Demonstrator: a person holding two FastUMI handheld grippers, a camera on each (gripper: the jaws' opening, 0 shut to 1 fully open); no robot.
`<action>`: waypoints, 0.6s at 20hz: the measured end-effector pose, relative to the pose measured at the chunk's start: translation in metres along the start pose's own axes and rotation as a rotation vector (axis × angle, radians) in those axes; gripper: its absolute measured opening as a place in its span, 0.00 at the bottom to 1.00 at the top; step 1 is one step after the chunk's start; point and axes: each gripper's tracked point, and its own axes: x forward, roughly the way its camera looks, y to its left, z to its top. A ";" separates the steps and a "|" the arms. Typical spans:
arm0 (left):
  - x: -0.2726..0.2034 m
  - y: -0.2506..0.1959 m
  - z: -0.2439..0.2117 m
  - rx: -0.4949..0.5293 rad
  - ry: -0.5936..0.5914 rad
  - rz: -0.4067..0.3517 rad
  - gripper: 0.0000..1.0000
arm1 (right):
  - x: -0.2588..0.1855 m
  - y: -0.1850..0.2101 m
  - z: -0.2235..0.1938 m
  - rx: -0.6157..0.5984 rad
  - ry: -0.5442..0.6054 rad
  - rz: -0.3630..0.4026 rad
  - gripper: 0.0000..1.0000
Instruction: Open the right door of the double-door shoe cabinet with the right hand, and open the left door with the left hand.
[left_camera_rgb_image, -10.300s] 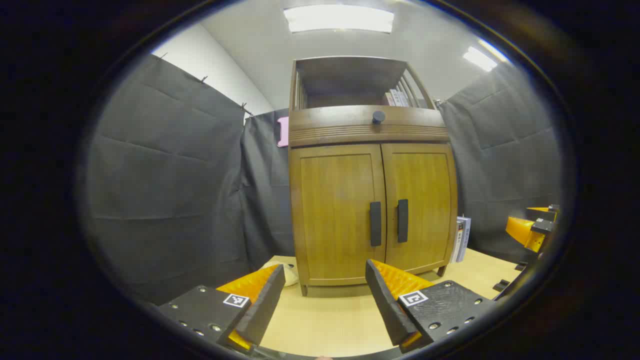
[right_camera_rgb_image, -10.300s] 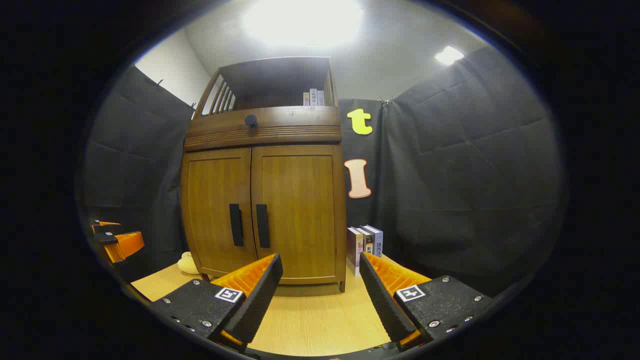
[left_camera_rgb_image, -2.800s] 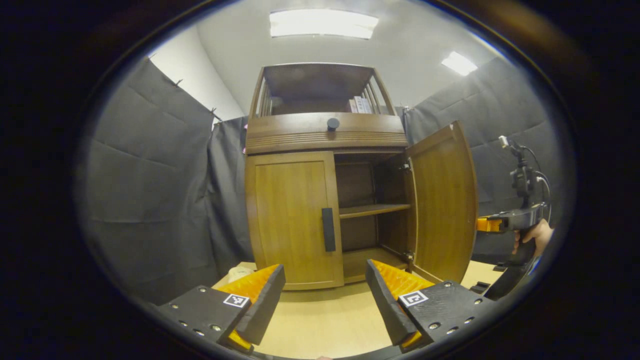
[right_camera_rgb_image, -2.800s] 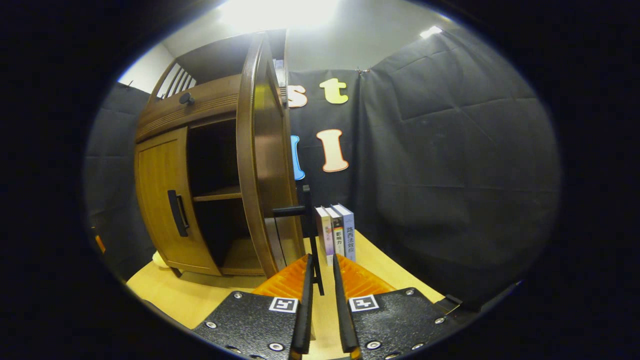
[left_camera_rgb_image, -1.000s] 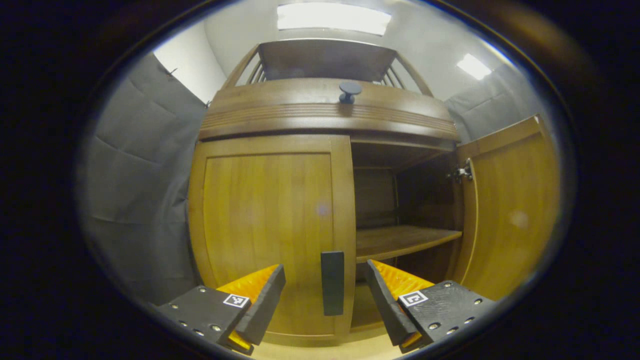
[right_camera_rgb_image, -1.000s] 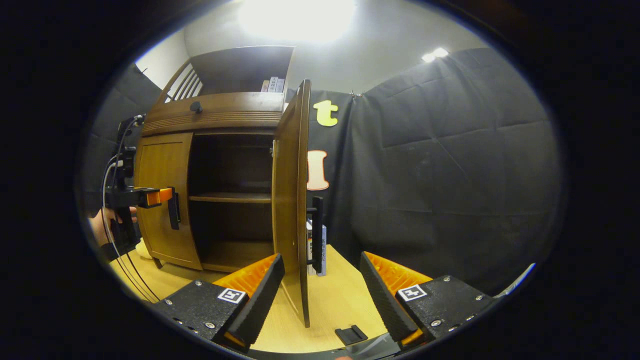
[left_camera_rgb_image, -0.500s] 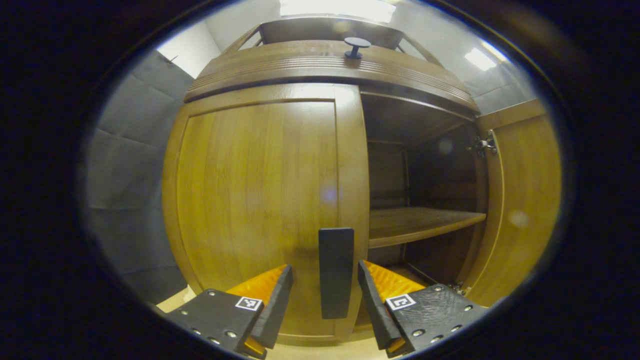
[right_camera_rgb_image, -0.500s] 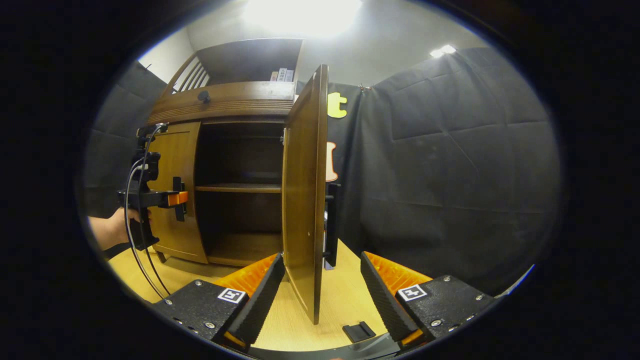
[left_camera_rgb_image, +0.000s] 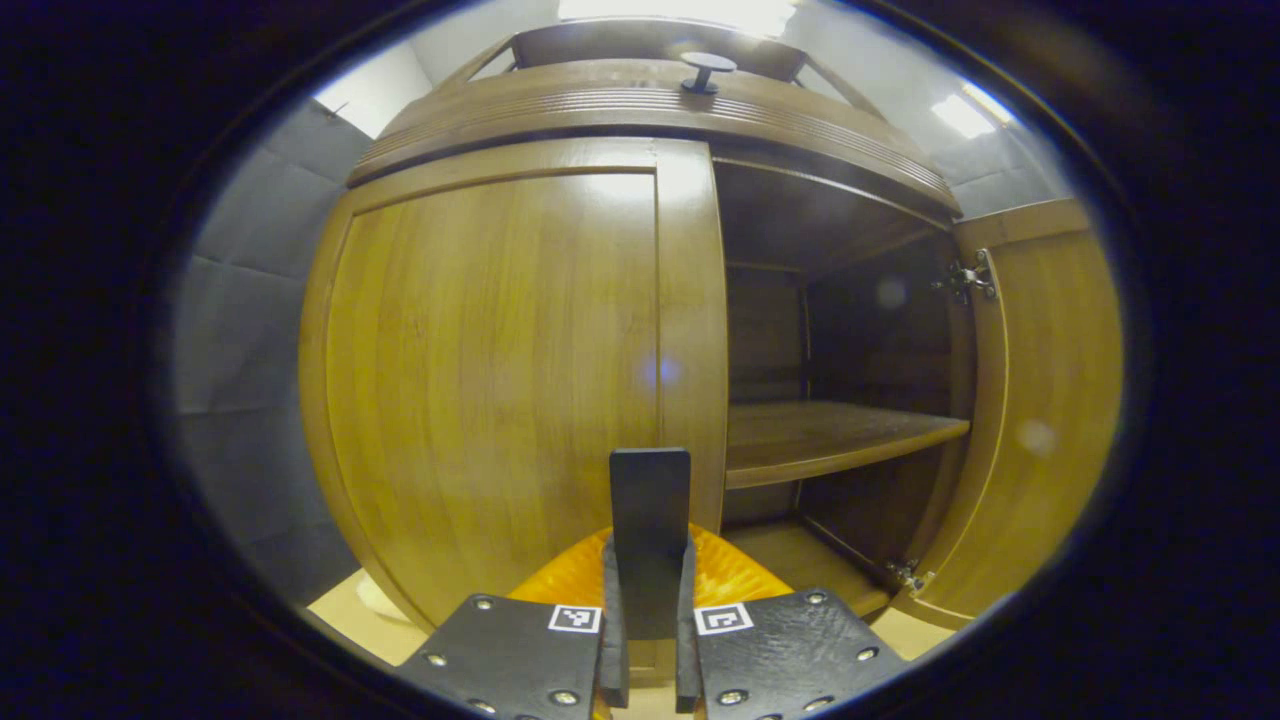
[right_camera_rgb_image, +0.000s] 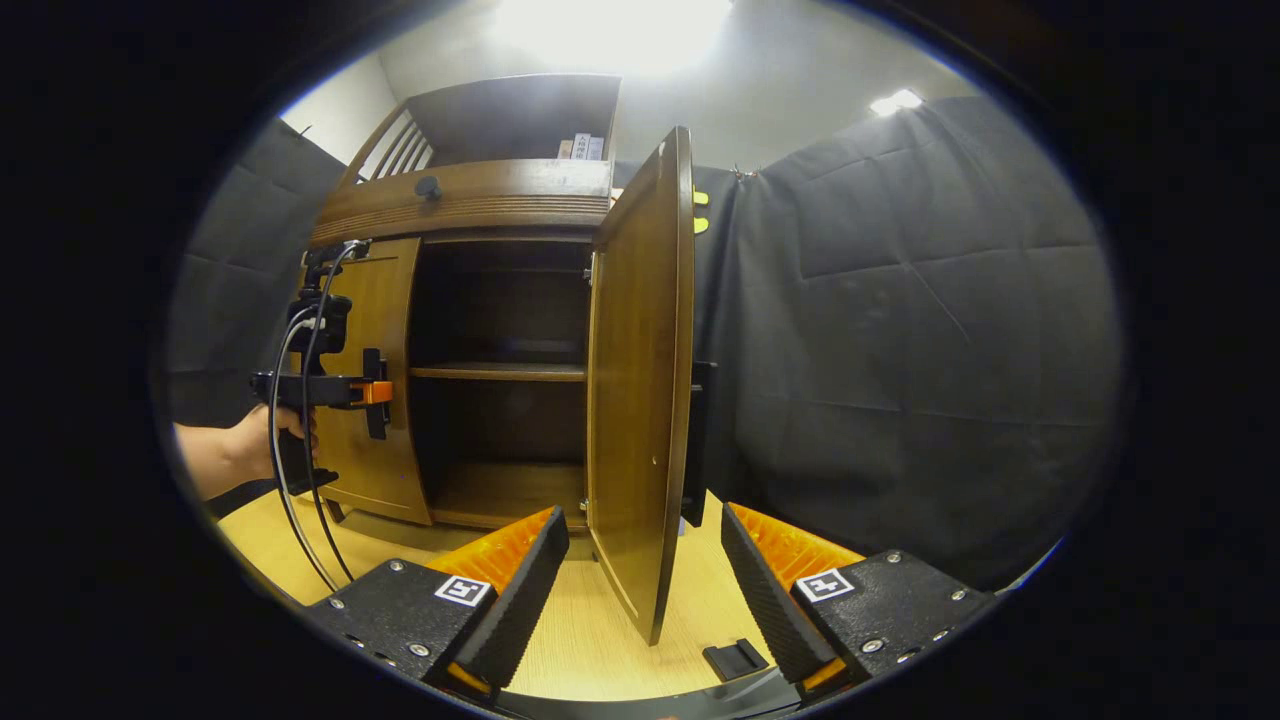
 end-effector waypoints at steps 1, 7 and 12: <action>-0.004 0.000 0.001 -0.002 0.003 -0.008 0.25 | 0.000 -0.001 0.001 0.005 -0.002 -0.002 0.95; -0.007 -0.004 0.015 -0.021 0.010 -0.021 0.14 | 0.001 0.006 0.005 0.047 -0.020 0.013 0.95; -0.010 -0.002 0.025 -0.020 0.016 -0.032 0.14 | -0.004 0.014 0.007 0.047 -0.024 0.039 0.92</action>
